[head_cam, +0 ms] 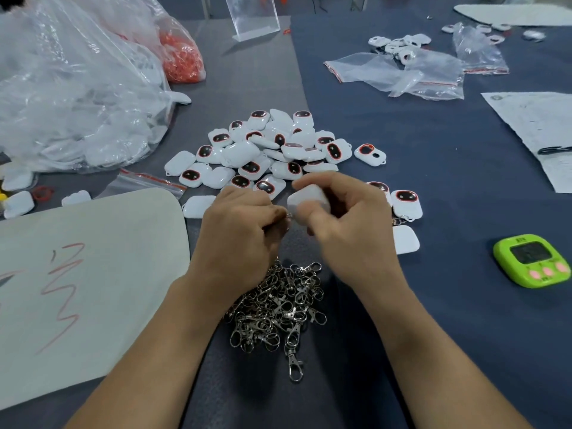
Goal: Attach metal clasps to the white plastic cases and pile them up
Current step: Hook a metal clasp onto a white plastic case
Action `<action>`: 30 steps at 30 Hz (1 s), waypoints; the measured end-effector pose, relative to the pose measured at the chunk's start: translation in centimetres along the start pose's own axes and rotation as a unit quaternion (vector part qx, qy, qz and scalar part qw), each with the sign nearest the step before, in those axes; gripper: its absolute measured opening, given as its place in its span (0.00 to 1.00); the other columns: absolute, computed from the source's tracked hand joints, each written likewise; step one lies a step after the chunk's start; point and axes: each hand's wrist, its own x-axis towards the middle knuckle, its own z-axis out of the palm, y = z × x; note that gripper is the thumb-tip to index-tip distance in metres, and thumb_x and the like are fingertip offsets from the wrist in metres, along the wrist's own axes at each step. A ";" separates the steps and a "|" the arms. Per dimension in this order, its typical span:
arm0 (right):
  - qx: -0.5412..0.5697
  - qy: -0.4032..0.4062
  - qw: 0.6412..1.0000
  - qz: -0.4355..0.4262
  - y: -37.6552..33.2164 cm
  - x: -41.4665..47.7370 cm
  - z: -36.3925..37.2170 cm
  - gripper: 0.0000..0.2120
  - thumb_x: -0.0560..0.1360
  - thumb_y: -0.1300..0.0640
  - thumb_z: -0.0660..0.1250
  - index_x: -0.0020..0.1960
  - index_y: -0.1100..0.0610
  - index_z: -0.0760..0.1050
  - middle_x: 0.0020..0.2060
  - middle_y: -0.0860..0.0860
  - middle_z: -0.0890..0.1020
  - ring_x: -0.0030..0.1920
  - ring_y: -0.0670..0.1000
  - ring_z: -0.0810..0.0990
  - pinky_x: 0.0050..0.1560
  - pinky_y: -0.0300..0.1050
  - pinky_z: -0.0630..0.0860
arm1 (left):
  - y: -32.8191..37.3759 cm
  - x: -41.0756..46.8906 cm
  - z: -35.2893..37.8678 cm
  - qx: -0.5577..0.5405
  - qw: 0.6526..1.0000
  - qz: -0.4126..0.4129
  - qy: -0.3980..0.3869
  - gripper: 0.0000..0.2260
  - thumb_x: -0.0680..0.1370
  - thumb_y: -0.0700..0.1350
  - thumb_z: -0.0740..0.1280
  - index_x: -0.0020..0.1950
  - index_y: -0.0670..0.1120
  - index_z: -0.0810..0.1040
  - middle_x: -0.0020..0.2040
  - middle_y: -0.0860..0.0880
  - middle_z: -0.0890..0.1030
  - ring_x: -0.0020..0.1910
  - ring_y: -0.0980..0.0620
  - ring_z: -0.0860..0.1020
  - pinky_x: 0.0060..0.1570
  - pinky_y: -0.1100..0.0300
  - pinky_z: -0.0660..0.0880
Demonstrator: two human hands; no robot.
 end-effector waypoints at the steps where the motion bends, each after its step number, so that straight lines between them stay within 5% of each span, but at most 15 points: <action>1: 0.079 0.000 0.995 0.065 -0.1 0.3 -0.1 0.10 0.72 0.66 0.70 0.46 0.53 0.85 0.33 0.52 0.83 0.28 0.49 0.78 0.29 0.42 0.75 | -0.1 0.1 0.0 0.016 1.000 0.009 0.019 0.06 0.75 0.41 0.72 0.39 0.41 0.85 0.33 0.48 0.78 0.34 0.44 0.75 0.42 0.51 0.70; 3: 0.235 -0.002 0.948 0.215 -0.2 0.8 -0.4 0.09 0.75 0.68 0.67 0.44 0.58 0.84 0.31 0.56 0.82 0.24 0.50 0.75 0.23 0.38 0.69 | 0.1 0.3 0.1 0.029 0.999 0.018 0.041 0.05 0.74 0.40 0.73 0.38 0.41 0.85 0.32 0.48 0.78 0.34 0.45 0.75 0.42 0.51 0.70; 6: 0.325 0.004 0.879 0.348 -0.2 1.1 -0.5 0.09 0.78 0.66 0.64 0.44 0.62 0.83 0.31 0.56 0.83 0.23 0.49 0.74 0.21 0.35 0.66 | 0.4 0.1 0.4 -0.001 1.000 0.003 0.024 0.03 0.72 0.41 0.74 0.39 0.43 0.86 0.34 0.50 0.80 0.36 0.49 0.76 0.43 0.53 0.72; 8: 0.352 -0.003 0.862 0.364 -0.2 1.3 -0.4 0.08 0.79 0.66 0.64 0.47 0.64 0.82 0.31 0.55 0.82 0.23 0.48 0.74 0.22 0.35 0.67 | 0.5 0.1 0.5 -0.116 0.988 -0.103 0.011 0.01 0.71 0.44 0.75 0.41 0.49 0.87 0.35 0.54 0.83 0.36 0.55 0.78 0.40 0.59 0.74; 11: 0.385 -0.012 0.848 0.363 -0.2 1.4 -0.4 0.09 0.80 0.66 0.62 0.47 0.64 0.82 0.30 0.54 0.79 0.24 0.48 0.75 0.23 0.36 0.69 | 0.7 0.3 0.8 -0.325 0.906 -0.272 -0.012 0.05 0.71 0.43 0.77 0.41 0.54 0.88 0.38 0.56 0.86 0.38 0.60 0.83 0.41 0.67 0.77; 16: 0.377 -0.028 0.861 0.341 -0.2 1.2 -0.5 0.09 0.80 0.67 0.61 0.49 0.63 0.81 0.28 0.54 0.81 0.25 0.48 0.75 0.23 0.35 0.69 | 1.1 0.6 0.8 -0.455 0.829 -0.325 -0.024 0.04 0.73 0.41 0.76 0.42 0.51 0.89 0.39 0.49 0.87 0.40 0.57 0.83 0.43 0.66 0.77; 18: 0.357 -0.022 0.879 0.315 -0.3 1.1 -0.5 0.09 0.79 0.67 0.62 0.49 0.63 0.82 0.31 0.55 0.82 0.25 0.49 0.74 0.23 0.36 0.68 | 1.1 0.5 0.8 -0.424 0.849 -0.315 -0.006 0.04 0.72 0.40 0.77 0.42 0.49 0.88 0.38 0.49 0.86 0.38 0.57 0.81 0.41 0.66 0.76; 21: 0.273 0.011 0.933 0.236 -0.2 1.0 -0.5 0.07 0.76 0.68 0.66 0.46 0.62 0.83 0.33 0.56 0.83 0.25 0.50 0.73 0.23 0.37 0.67 | 1.1 0.4 0.7 -0.268 0.934 -0.234 -0.015 0.04 0.72 0.40 0.78 0.41 0.49 0.88 0.33 0.50 0.81 0.33 0.54 0.76 0.33 0.61 0.71; 24: 0.044 0.053 0.996 0.051 0.1 0.1 0.0 0.09 0.72 0.66 0.70 0.43 0.54 0.85 0.30 0.45 0.82 0.27 0.45 0.75 0.30 0.37 0.71 | 1.2 0.5 0.5 -0.073 0.994 -0.057 -0.064 0.04 0.74 0.42 0.74 0.39 0.44 0.86 0.32 0.51 0.77 0.34 0.50 0.75 0.38 0.58 0.67; 26: -0.090 0.041 0.994 -0.052 0.1 -0.7 0.4 0.08 0.71 0.62 0.71 0.44 0.50 0.85 0.29 0.42 0.81 0.29 0.43 0.77 0.33 0.33 0.72 | 1.4 0.5 0.9 0.009 0.997 0.020 -0.073 0.10 0.73 0.46 0.67 0.35 0.44 0.84 0.33 0.49 0.79 0.34 0.47 0.75 0.42 0.57 0.64; 28: -0.044 0.048 0.998 -0.012 0.2 -0.3 0.2 0.09 0.71 0.63 0.70 0.42 0.50 0.84 0.29 0.45 0.81 0.27 0.43 0.76 0.30 0.35 0.72 | 1.6 0.2 1.0 0.030 0.998 0.007 -0.053 0.09 0.74 0.47 0.68 0.36 0.46 0.83 0.32 0.50 0.78 0.33 0.50 0.72 0.41 0.58 0.60; 30: 0.115 0.068 0.982 0.134 0.1 0.8 -0.4 0.10 0.73 0.66 0.68 0.41 0.54 0.84 0.29 0.50 0.81 0.25 0.46 0.73 0.24 0.39 0.69 | 1.8 0.0 1.2 -0.045 0.995 -0.085 -0.037 0.06 0.74 0.48 0.72 0.40 0.49 0.86 0.32 0.54 0.78 0.33 0.57 0.71 0.39 0.62 0.61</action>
